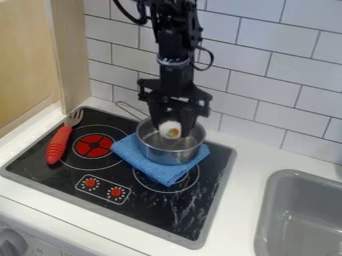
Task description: Pick up the sushi object and put it inside of the pan
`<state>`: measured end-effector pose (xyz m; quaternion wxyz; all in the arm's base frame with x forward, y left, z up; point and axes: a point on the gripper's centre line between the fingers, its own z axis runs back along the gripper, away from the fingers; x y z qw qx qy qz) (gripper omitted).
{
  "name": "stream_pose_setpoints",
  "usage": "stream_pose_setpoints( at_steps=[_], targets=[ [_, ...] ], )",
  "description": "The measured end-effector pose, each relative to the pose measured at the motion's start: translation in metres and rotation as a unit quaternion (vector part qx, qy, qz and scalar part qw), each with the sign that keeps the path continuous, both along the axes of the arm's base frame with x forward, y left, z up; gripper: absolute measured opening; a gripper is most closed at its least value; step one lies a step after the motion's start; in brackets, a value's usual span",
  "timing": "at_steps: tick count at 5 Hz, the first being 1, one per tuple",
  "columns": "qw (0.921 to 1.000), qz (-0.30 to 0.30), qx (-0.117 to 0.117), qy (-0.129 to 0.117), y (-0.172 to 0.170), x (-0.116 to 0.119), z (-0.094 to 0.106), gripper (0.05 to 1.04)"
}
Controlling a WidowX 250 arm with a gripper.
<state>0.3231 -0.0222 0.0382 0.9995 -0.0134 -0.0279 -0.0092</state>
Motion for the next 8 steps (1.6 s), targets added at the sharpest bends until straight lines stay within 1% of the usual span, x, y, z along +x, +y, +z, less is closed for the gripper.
stream_pose_setpoints(
  at_steps=[1, 2, 3, 4, 5, 6, 7, 8],
  targets=[
    [0.9998, -0.002, 0.002, 0.020, 0.000, -0.002, -0.015, 0.576],
    [0.9993, 0.007, 0.003, 0.037, 0.001, -0.005, -0.025, 0.629],
    [0.9987, 0.028, 0.003, 0.043, 0.001, -0.007, -0.026, 0.955],
    [0.9984, 0.038, 0.002, 0.042, 0.001, -0.006, -0.025, 1.017],
    [0.9984, 0.042, -0.003, 0.038, -0.001, -0.005, -0.025, 1.002],
    [0.9984, 0.051, -0.017, 0.018, 0.002, -0.009, -0.011, 0.998],
    [0.9984, 0.048, -0.021, -0.021, 0.004, -0.007, 0.016, 1.001],
    [0.9979, 0.048, -0.007, -0.042, 0.009, -0.010, 0.041, 0.999]
  ],
)
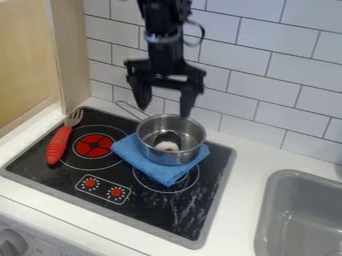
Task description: Pick up the sushi object and put it inside of the pan
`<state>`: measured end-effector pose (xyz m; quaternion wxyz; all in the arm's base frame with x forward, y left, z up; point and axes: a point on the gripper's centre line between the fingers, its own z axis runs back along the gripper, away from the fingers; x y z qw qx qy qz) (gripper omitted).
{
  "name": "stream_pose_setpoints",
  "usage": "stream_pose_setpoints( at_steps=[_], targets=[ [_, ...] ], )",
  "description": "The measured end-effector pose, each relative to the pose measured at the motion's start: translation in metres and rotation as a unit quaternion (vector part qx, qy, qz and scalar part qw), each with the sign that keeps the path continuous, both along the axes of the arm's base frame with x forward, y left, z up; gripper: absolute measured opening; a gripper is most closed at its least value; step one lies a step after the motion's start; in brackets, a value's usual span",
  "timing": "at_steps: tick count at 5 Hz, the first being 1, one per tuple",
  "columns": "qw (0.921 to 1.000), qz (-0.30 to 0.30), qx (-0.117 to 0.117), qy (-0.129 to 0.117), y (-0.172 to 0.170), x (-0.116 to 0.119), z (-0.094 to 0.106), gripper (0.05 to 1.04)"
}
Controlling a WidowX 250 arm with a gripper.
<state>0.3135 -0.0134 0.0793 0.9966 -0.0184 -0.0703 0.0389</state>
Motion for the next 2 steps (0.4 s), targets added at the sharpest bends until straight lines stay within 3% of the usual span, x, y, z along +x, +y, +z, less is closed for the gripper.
stream_pose_setpoints(
  at_steps=[1, 2],
  targets=[
    [0.9992, -0.004, 0.009, -0.038, 0.0021, -0.0035, 0.0246, 0.999],
    [0.9992, -0.004, 0.009, -0.039, 0.0021, -0.0039, 0.0259, 0.999]
  ],
)
